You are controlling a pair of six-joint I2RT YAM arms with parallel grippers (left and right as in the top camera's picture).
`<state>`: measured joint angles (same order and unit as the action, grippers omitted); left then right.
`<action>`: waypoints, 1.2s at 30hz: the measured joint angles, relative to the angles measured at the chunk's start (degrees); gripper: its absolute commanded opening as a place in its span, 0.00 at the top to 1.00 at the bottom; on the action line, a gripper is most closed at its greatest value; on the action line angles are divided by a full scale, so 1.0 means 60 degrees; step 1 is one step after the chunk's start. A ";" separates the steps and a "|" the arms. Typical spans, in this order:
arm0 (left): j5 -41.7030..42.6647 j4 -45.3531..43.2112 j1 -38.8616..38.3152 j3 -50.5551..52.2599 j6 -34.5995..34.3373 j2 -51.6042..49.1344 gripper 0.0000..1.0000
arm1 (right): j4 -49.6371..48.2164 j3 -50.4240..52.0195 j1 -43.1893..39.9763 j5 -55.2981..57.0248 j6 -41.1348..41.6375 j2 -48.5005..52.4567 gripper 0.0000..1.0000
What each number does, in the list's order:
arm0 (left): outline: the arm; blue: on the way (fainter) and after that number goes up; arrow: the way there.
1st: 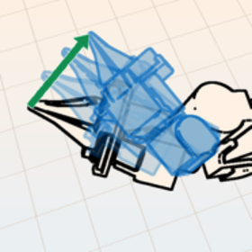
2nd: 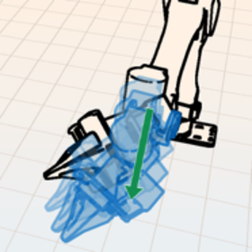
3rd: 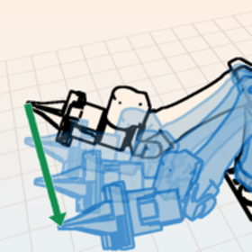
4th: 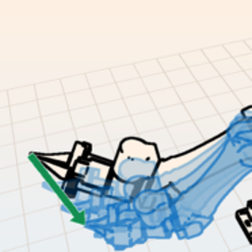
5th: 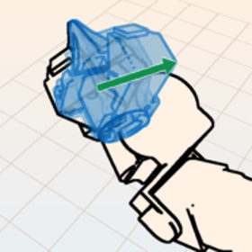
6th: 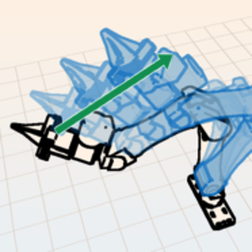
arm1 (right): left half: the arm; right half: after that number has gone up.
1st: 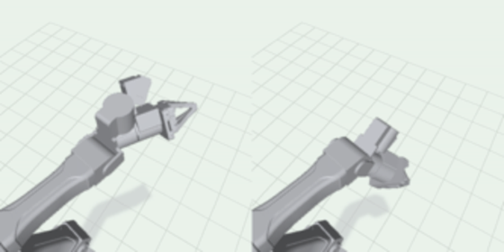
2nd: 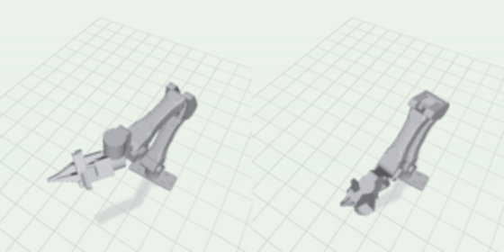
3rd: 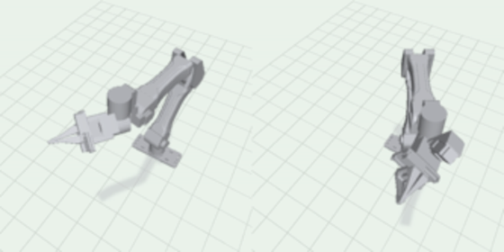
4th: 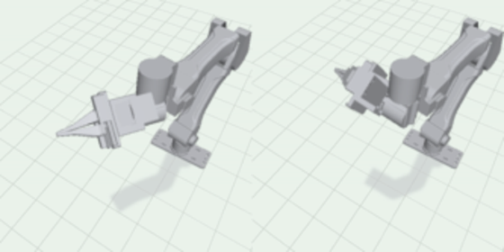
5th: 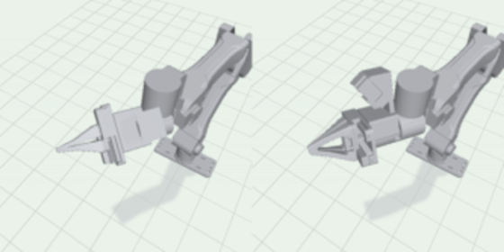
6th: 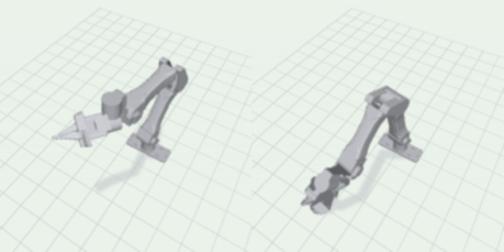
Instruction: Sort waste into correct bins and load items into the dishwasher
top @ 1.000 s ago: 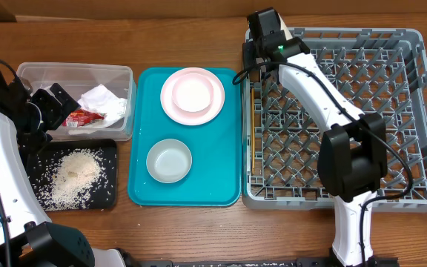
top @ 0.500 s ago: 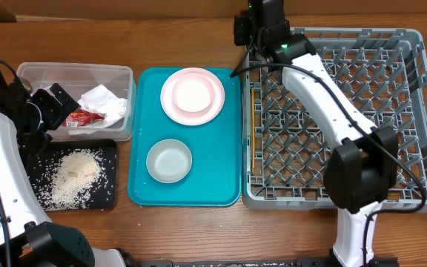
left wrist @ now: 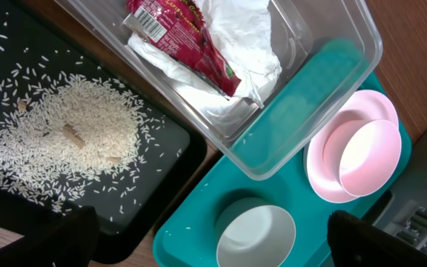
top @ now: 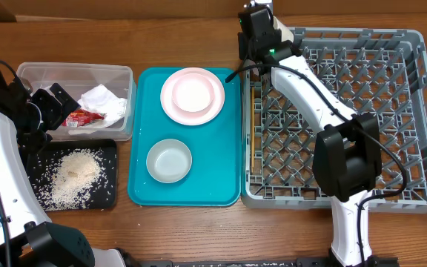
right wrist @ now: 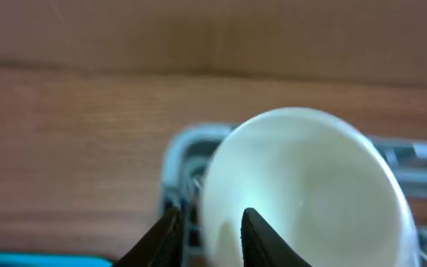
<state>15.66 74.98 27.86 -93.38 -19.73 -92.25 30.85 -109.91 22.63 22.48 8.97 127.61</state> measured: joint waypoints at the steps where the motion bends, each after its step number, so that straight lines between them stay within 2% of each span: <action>1: 0.0000 0.0000 0.0000 0.0000 0.0000 0.0000 0.00 | 0.0080 0.0000 0.0000 0.0025 0.0004 0.0000 0.72; 19: 0.0000 0.0004 0.0000 0.0000 0.0000 0.0000 0.00 | 0.3960 0.0000 -0.0007 0.0266 0.0474 -0.0754 0.71; 36: 0.0000 0.0000 0.0000 0.0000 0.0000 0.0000 0.00 | 0.5672 0.0000 -0.0484 0.1133 0.0470 -0.0849 0.65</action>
<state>15.66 74.98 27.86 -93.38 -19.73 -92.25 64.88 -109.91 19.73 29.28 11.79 122.52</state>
